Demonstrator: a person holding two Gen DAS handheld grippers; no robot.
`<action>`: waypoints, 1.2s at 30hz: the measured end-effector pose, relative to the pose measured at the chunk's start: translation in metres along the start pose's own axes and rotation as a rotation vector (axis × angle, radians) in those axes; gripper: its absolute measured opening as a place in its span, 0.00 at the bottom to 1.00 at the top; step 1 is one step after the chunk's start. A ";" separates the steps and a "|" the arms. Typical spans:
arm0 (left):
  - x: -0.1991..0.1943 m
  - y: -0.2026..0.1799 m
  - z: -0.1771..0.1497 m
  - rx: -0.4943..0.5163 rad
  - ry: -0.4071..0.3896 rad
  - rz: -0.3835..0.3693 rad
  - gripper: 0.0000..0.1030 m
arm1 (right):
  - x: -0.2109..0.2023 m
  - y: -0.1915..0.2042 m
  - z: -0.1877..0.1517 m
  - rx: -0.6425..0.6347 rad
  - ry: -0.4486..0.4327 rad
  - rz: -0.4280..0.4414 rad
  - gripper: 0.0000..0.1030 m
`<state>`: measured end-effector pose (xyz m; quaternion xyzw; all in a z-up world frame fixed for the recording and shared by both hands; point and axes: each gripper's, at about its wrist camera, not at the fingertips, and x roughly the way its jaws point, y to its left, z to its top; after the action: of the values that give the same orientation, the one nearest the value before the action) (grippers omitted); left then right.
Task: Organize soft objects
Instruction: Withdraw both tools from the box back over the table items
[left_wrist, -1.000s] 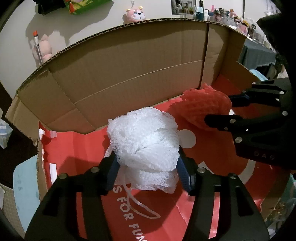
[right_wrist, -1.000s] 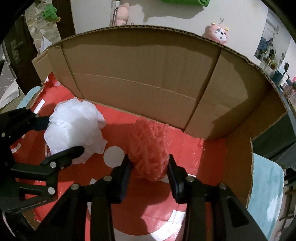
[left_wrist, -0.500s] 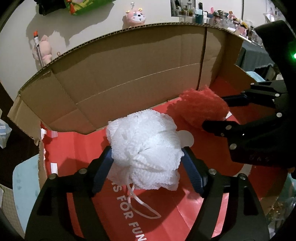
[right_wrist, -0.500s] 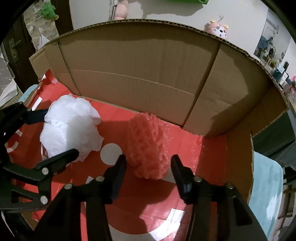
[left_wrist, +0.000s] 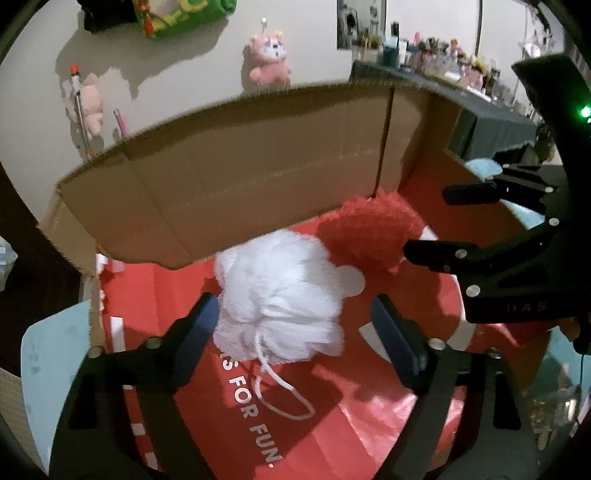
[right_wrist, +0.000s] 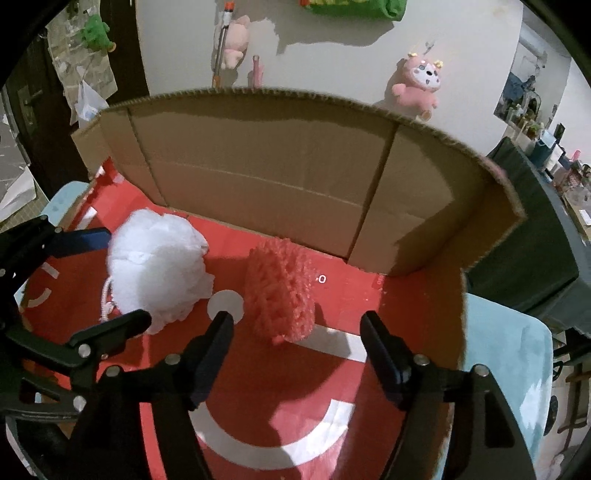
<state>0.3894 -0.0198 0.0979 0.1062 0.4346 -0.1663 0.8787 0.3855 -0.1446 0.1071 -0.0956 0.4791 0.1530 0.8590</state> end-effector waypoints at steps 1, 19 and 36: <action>-0.004 0.000 0.000 -0.002 -0.013 -0.002 0.85 | -0.005 0.000 -0.002 0.002 -0.008 -0.002 0.73; -0.147 -0.028 -0.043 -0.090 -0.280 0.016 0.93 | -0.183 0.018 -0.067 0.002 -0.328 -0.003 0.99; -0.263 -0.088 -0.161 -0.136 -0.579 0.090 0.97 | -0.300 0.078 -0.216 -0.013 -0.655 -0.038 1.00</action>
<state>0.0895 0.0054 0.2076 0.0143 0.1712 -0.1210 0.9777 0.0385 -0.1900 0.2489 -0.0555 0.1746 0.1625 0.9695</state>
